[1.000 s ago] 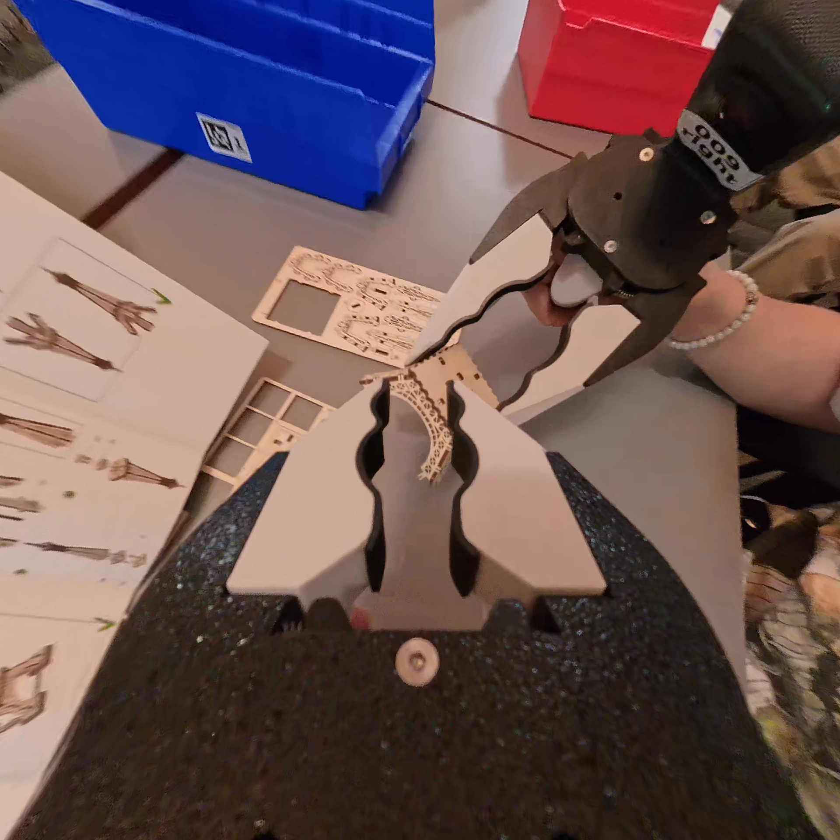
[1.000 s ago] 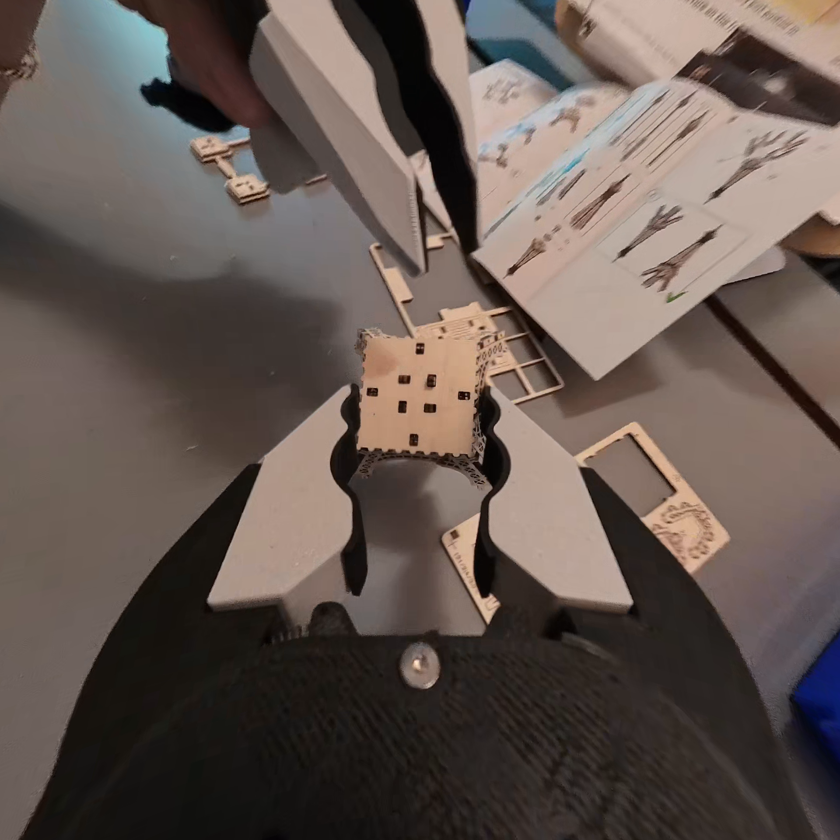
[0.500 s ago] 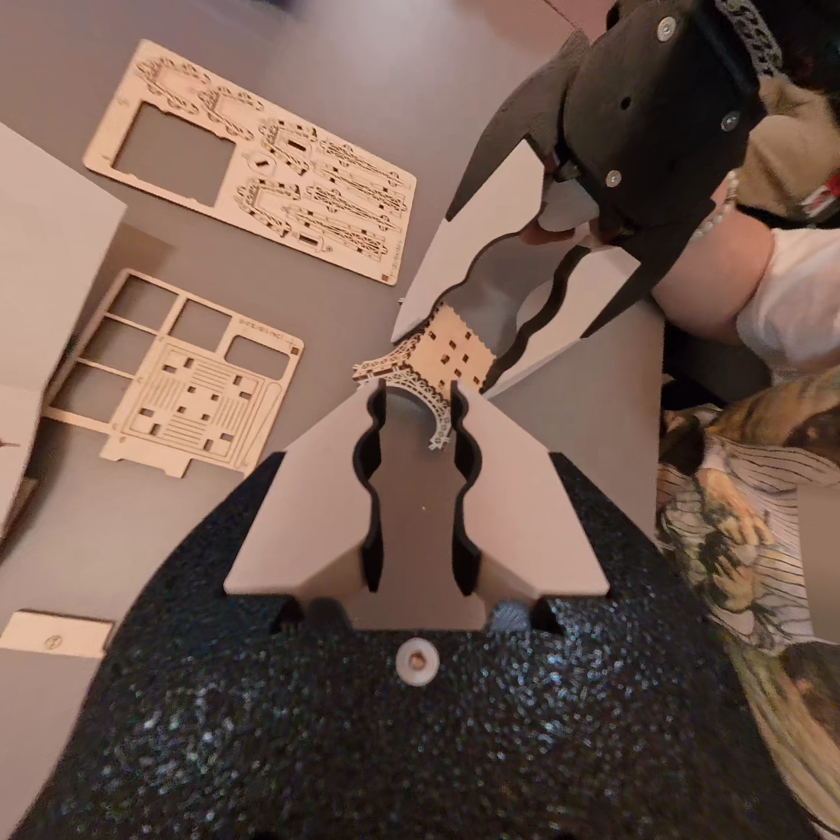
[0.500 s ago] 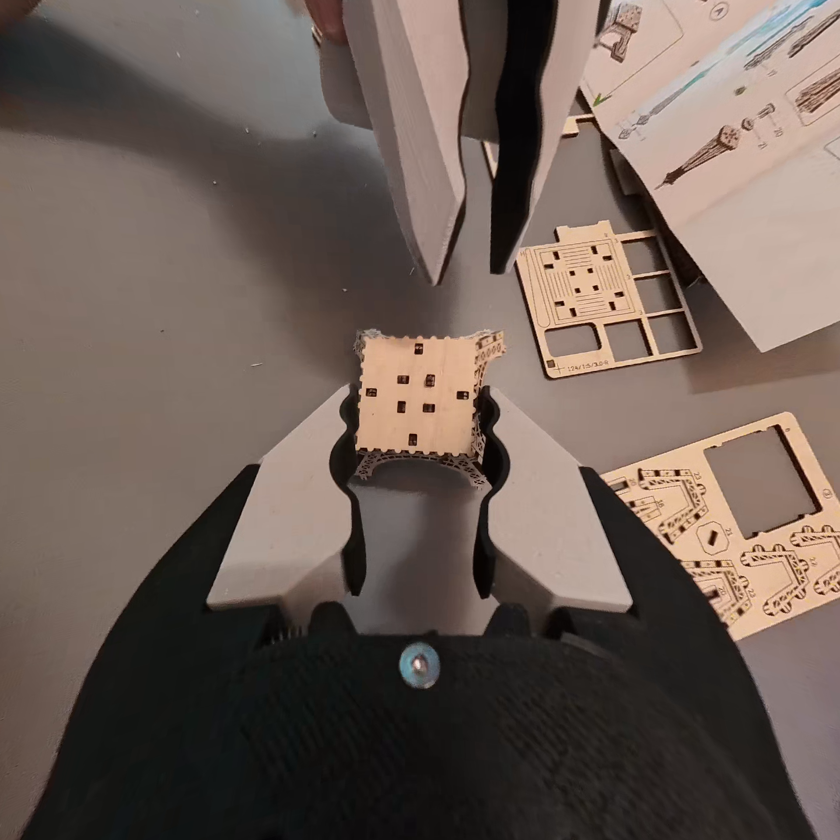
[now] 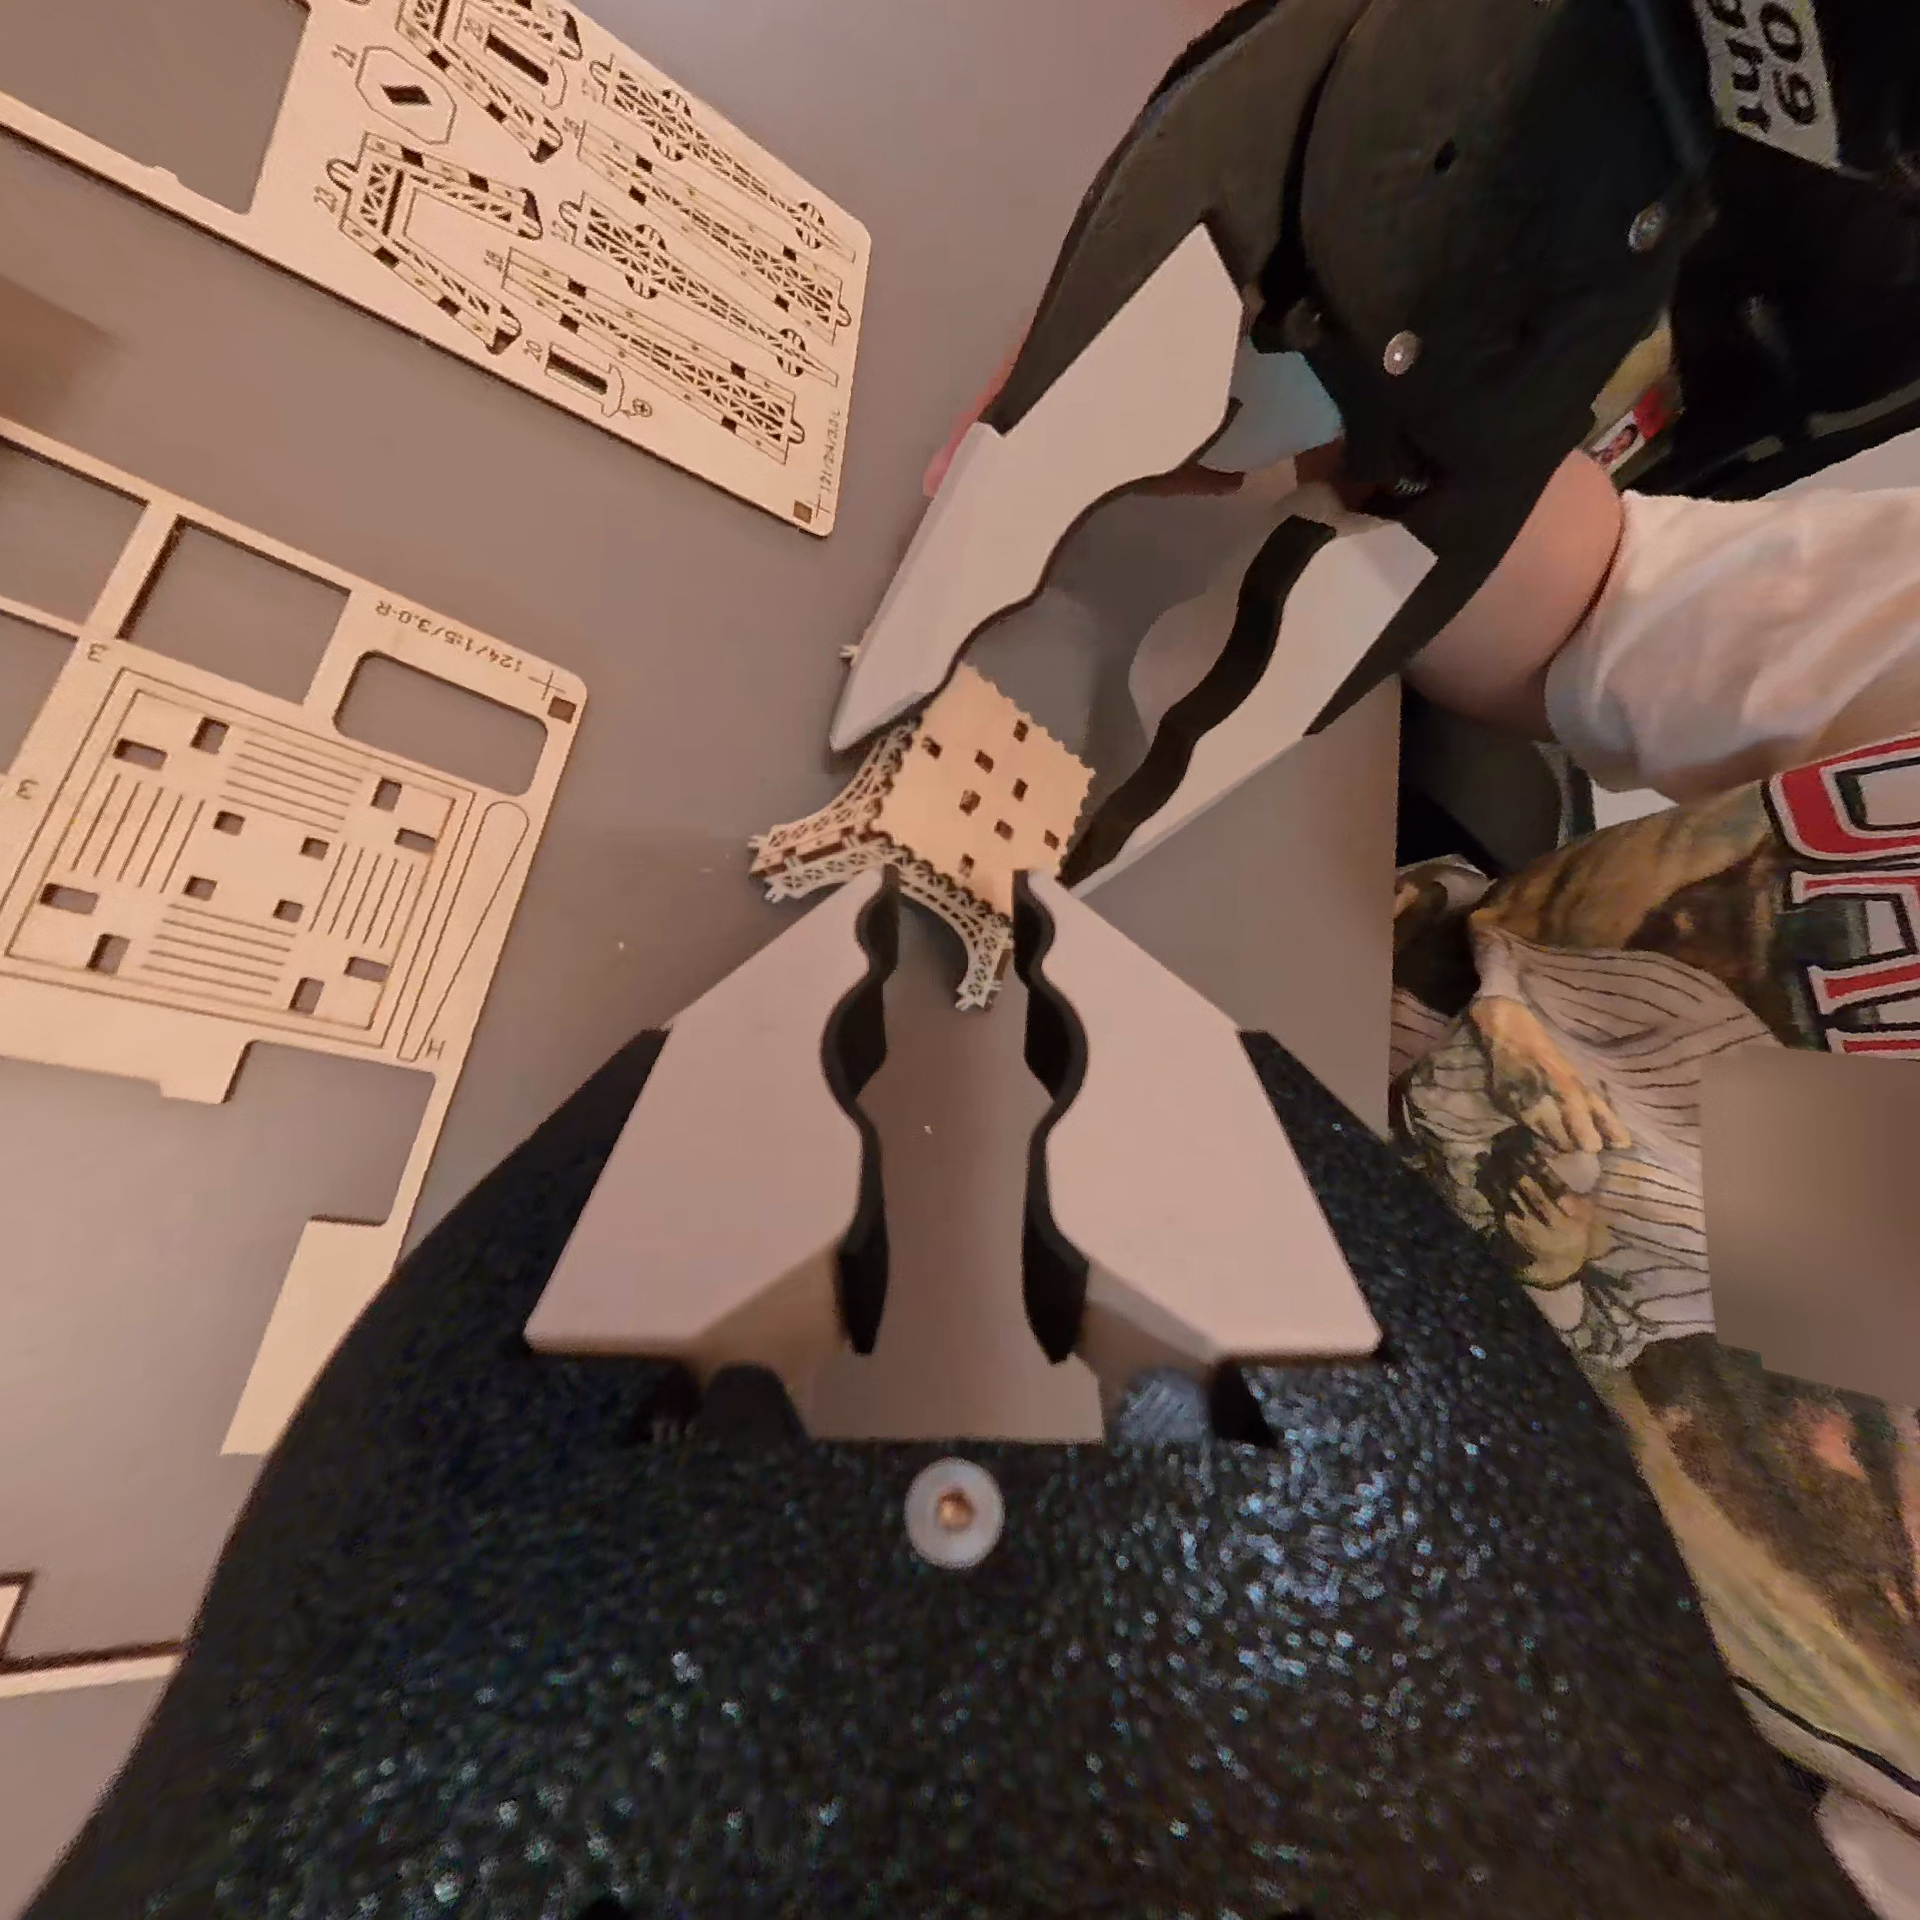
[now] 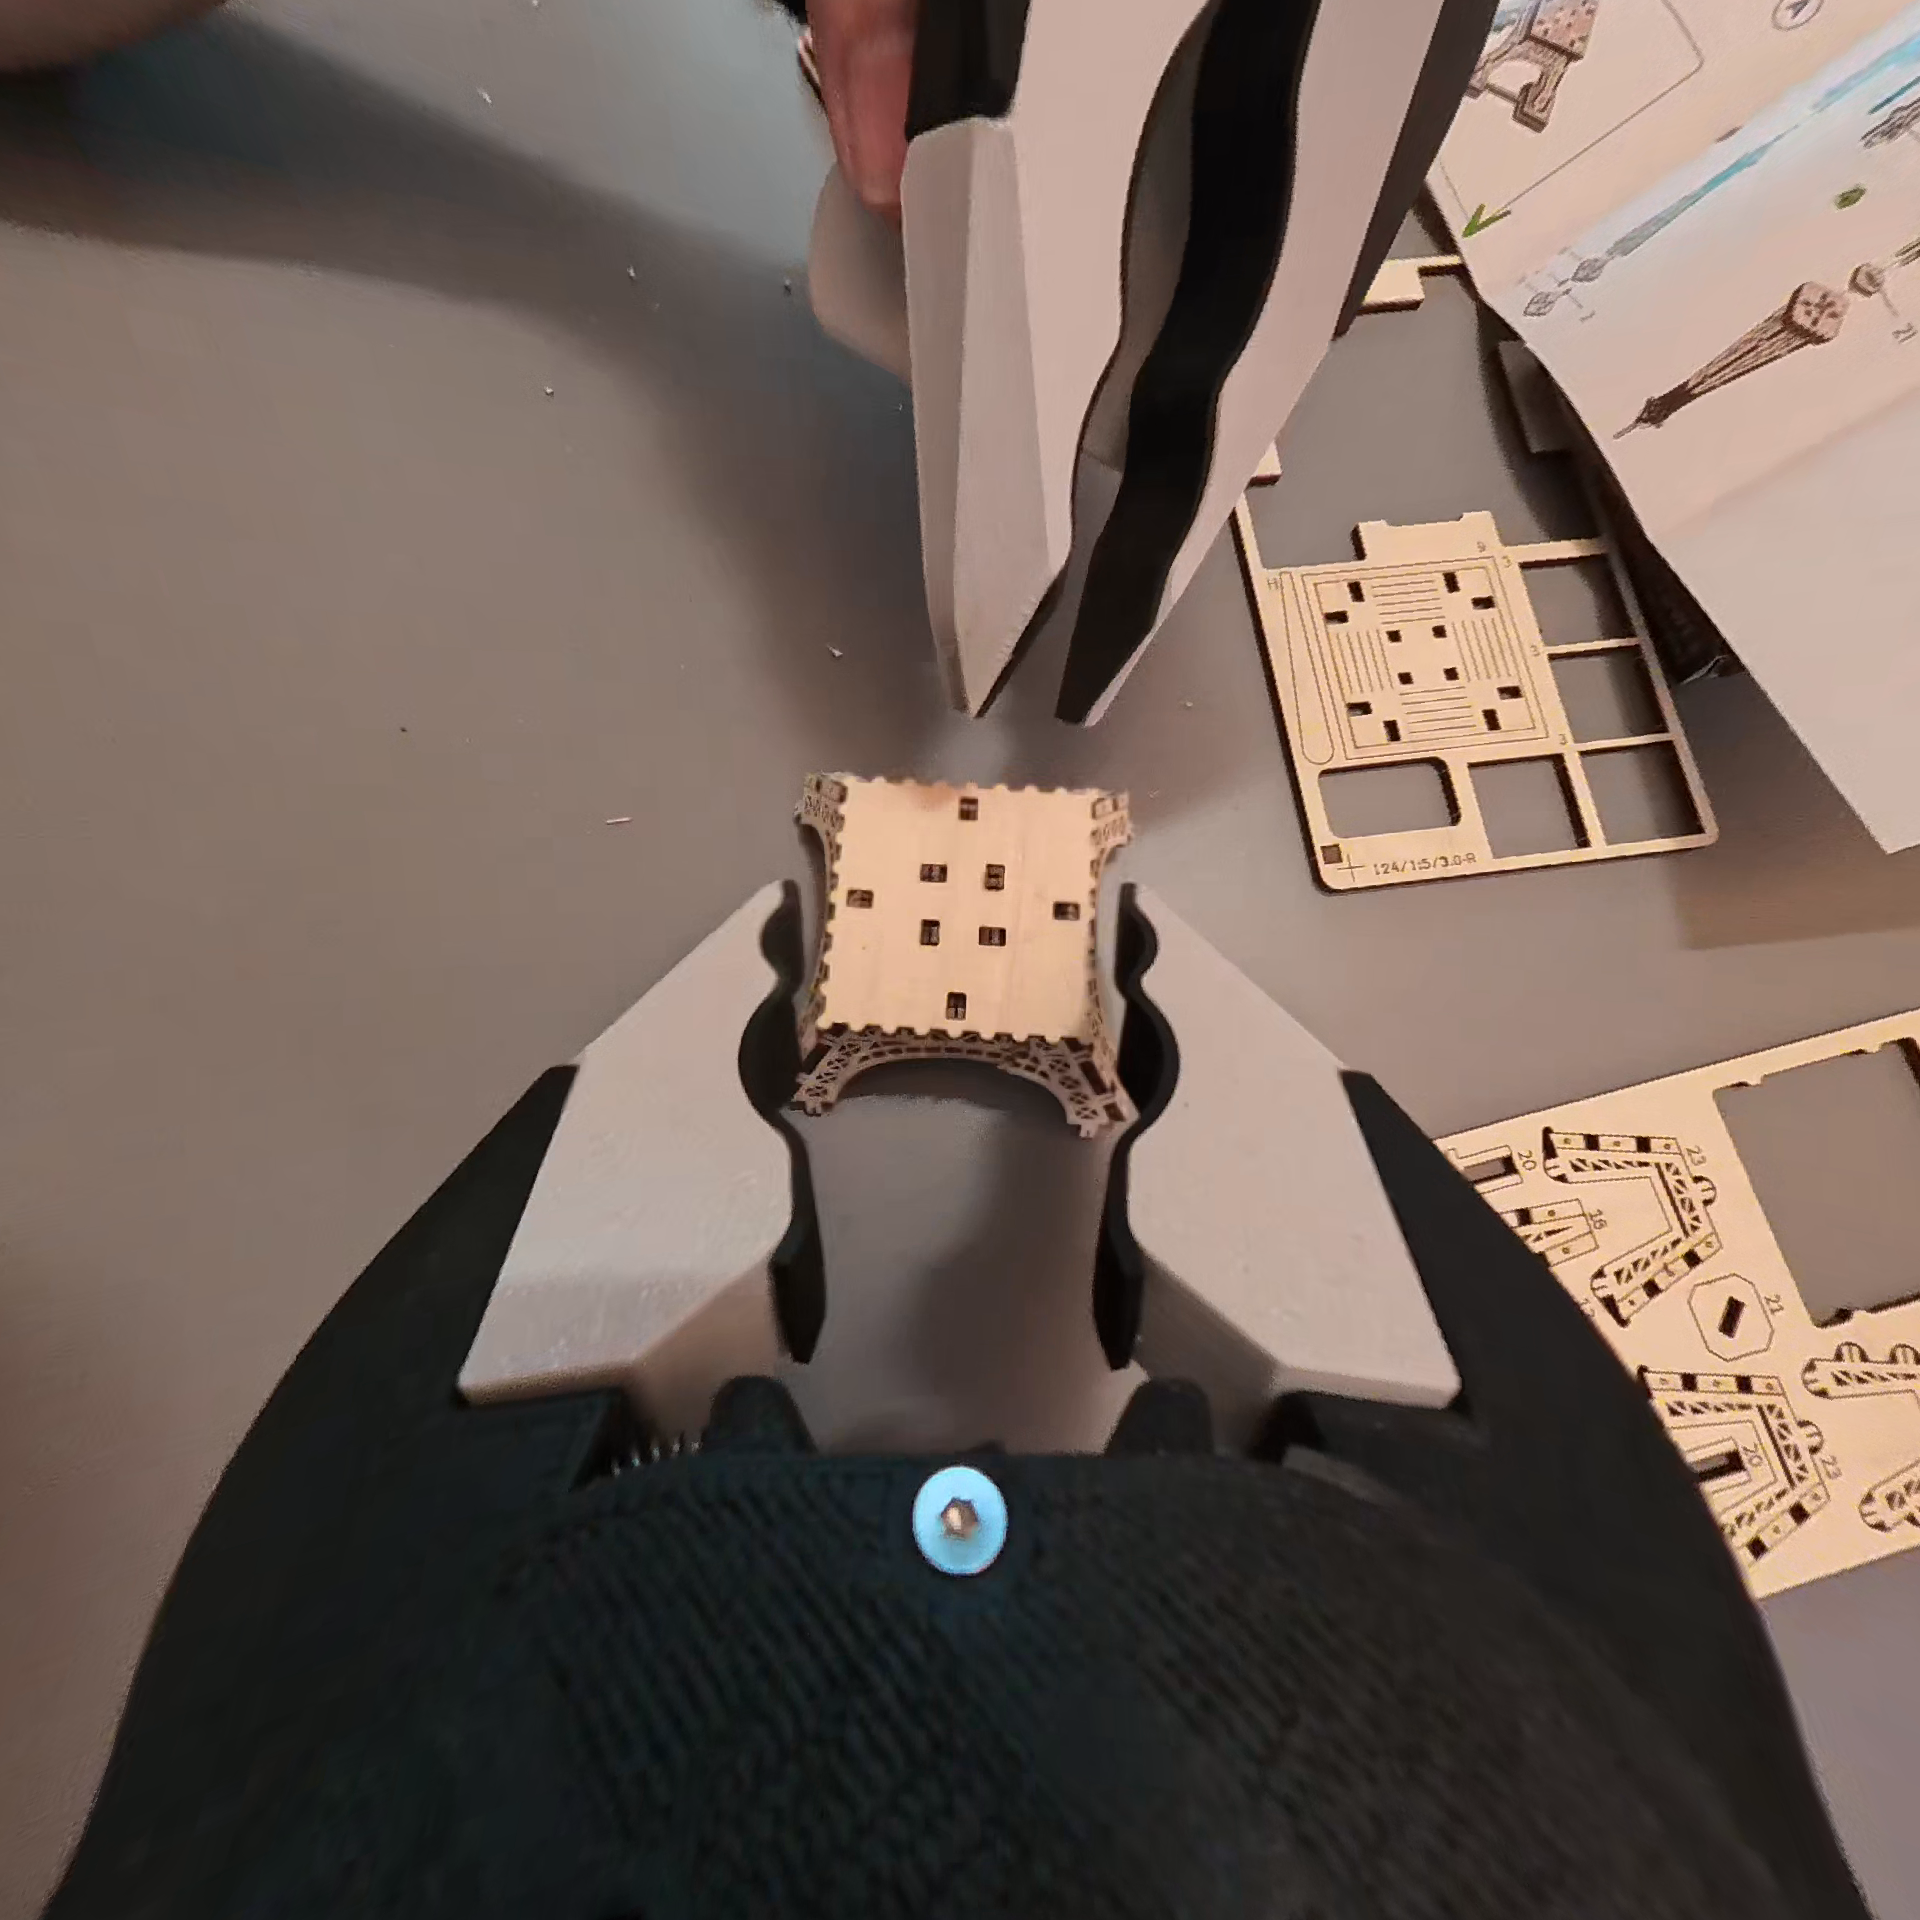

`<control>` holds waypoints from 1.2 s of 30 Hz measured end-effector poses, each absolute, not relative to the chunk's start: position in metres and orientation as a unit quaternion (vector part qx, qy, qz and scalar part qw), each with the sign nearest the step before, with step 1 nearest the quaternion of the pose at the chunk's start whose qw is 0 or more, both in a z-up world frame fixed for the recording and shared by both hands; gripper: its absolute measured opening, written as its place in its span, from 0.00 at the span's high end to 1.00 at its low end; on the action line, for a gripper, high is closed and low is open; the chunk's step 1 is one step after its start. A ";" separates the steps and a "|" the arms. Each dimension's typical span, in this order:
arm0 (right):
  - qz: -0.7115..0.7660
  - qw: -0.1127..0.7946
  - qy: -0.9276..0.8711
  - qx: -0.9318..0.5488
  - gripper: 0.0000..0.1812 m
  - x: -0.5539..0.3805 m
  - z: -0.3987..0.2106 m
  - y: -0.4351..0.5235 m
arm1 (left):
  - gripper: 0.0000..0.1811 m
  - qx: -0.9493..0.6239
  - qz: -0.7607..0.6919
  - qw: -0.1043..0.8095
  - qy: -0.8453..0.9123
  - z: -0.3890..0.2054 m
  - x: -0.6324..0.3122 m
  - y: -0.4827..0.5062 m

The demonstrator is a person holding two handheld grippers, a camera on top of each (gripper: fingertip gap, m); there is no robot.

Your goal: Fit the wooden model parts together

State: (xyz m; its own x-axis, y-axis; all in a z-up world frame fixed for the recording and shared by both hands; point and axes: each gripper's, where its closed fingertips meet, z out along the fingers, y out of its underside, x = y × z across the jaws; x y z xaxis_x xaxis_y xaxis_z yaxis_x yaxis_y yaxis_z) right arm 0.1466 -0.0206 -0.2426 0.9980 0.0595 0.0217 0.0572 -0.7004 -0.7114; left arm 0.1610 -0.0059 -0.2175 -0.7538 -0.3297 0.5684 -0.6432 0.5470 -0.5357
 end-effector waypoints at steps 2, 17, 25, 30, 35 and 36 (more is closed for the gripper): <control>-0.007 0.374 -0.034 -0.927 0.63 0.149 -0.248 -0.023 | 0.90 0.287 0.380 0.199 -0.856 -0.217 0.163 -0.005; 0.010 0.414 -0.050 -0.909 0.75 0.142 -0.233 -0.019 | 0.90 0.284 0.376 0.132 -0.872 -0.205 0.171 0.007; 0.012 0.431 -0.068 -0.900 0.68 0.140 -0.225 -0.020 | 0.90 0.333 0.387 -0.035 -0.859 -0.170 0.210 0.056; -0.074 0.574 0.051 -0.814 0.74 0.207 -0.157 -0.060 | 0.90 0.340 0.370 -0.164 -0.849 -0.147 0.229 0.105; -0.223 0.583 0.146 -0.767 0.82 0.260 -0.144 -0.105 | 0.89 0.289 0.394 -0.161 -0.858 -0.161 0.233 0.089; -0.232 0.588 0.148 -0.761 0.85 0.260 -0.143 -0.104 | 0.87 0.280 0.376 -0.149 -0.871 -0.176 0.234 0.084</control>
State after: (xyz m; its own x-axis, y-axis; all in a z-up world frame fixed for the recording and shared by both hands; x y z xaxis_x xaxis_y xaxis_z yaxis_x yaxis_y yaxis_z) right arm 0.2604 -0.1036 -0.1431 0.8487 -0.4980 0.1780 0.0467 -0.2646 -0.9632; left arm 0.2337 0.0835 -0.1762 -0.7982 -0.6004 -0.0494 -0.3761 0.5606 -0.7377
